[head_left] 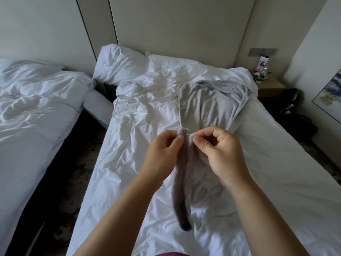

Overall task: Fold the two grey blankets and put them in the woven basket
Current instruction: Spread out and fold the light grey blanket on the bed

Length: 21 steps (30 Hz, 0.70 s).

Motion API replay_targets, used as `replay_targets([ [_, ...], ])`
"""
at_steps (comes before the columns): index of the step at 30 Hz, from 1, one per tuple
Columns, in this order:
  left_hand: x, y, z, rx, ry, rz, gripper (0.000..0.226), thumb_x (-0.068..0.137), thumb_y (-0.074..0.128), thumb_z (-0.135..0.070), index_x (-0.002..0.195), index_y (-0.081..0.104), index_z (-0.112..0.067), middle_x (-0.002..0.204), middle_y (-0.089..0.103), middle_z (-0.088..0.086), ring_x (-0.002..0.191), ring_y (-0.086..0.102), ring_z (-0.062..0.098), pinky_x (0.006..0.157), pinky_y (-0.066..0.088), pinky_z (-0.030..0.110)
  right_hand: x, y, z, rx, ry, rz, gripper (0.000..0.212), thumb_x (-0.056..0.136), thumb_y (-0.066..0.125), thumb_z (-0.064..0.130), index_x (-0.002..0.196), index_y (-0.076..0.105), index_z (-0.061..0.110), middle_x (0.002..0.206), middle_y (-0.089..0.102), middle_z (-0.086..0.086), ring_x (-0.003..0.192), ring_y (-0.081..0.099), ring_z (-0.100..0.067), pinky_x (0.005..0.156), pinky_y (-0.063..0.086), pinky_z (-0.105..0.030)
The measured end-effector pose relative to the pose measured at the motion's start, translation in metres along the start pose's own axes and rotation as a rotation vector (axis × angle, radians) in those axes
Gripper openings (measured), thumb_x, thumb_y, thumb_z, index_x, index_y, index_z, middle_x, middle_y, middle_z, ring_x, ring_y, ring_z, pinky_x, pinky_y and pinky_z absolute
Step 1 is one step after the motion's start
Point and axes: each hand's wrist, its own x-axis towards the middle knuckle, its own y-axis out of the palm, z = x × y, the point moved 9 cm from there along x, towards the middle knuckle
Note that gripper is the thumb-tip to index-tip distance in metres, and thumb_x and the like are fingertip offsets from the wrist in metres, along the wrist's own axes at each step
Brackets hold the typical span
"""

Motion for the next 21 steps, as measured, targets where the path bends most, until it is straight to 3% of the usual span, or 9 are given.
replay_targets([
  [4,-0.008,0.017,-0.006,0.007,0.021,0.125,0.013,0.092,0.055,-0.018,0.084,0.066,-0.017,0.071,0.064,-0.007,0.071,0.058,0.010,0.070,0.048,0.030,-0.002,0.001,0.007,-0.010,-0.019,-0.016,0.023,0.081,0.073,0.009,0.071,0.071,0.030,0.081,0.073,0.005,0.079,0.069,-0.003,0.073,0.050,-0.013],
  [6,-0.011,0.024,-0.005,-0.052,0.008,0.183,0.010,0.081,0.053,-0.013,0.084,0.063,-0.014,0.072,0.062,-0.003,0.073,0.056,0.014,0.071,0.047,0.030,-0.001,-0.003,0.011,-0.048,-0.046,-0.070,0.026,0.079,0.075,0.010,0.069,0.069,0.033,0.082,0.070,0.006,0.076,0.066,0.000,0.071,0.048,-0.011],
  [8,-0.012,0.028,-0.004,-0.128,-0.009,0.230,0.016,0.071,0.053,-0.014,0.085,0.060,-0.010,0.072,0.060,-0.002,0.074,0.055,0.014,0.071,0.046,0.028,-0.002,-0.002,0.014,-0.070,-0.068,-0.088,0.025,0.078,0.076,0.011,0.070,0.069,0.034,0.081,0.070,0.006,0.075,0.066,-0.001,0.071,0.049,-0.013],
  [10,-0.012,0.029,-0.005,-0.123,0.003,0.250,0.013,0.077,0.062,-0.020,0.086,0.059,-0.011,0.073,0.059,-0.002,0.072,0.056,0.011,0.068,0.046,0.024,-0.004,0.002,0.010,-0.060,-0.049,-0.078,0.022,0.080,0.074,0.011,0.073,0.071,0.032,0.080,0.072,0.005,0.077,0.068,-0.005,0.073,0.052,-0.017],
  [13,-0.009,0.024,0.001,-0.068,0.020,0.187,0.013,0.087,0.068,-0.020,0.084,0.057,-0.014,0.065,0.061,-0.010,0.063,0.056,0.001,0.060,0.045,0.015,-0.006,0.010,0.000,0.022,0.004,-0.043,0.023,0.095,0.057,0.016,0.088,0.070,0.034,0.080,0.072,0.005,0.082,0.068,-0.006,0.077,0.052,-0.018],
  [16,-0.005,0.014,0.012,-0.090,-0.037,0.082,0.012,0.088,0.066,-0.019,0.088,0.059,-0.010,0.070,0.068,-0.006,0.067,0.065,0.006,0.062,0.053,0.020,-0.005,0.011,-0.009,0.105,0.027,-0.040,0.025,0.101,0.043,0.021,0.100,0.064,0.036,0.083,0.071,0.001,0.089,0.067,-0.008,0.087,0.051,-0.021],
  [18,-0.003,0.004,0.018,-0.162,-0.088,0.009,0.009,0.092,0.062,-0.017,0.089,0.060,-0.008,0.073,0.070,0.002,0.069,0.068,0.011,0.061,0.055,0.022,-0.011,0.004,-0.012,0.098,0.002,-0.114,0.021,0.093,0.052,0.016,0.097,0.063,0.034,0.088,0.070,0.005,0.091,0.064,-0.003,0.084,0.047,-0.013],
  [21,0.000,-0.002,0.022,-0.353,-0.164,-0.028,0.011,0.096,0.052,-0.013,0.091,0.058,-0.004,0.076,0.069,0.006,0.069,0.068,0.015,0.059,0.054,0.024,-0.023,0.004,-0.023,0.037,0.005,-0.154,0.035,0.070,0.055,0.009,0.095,0.060,0.031,0.096,0.063,0.010,0.089,0.060,0.001,0.078,0.044,-0.008],
])
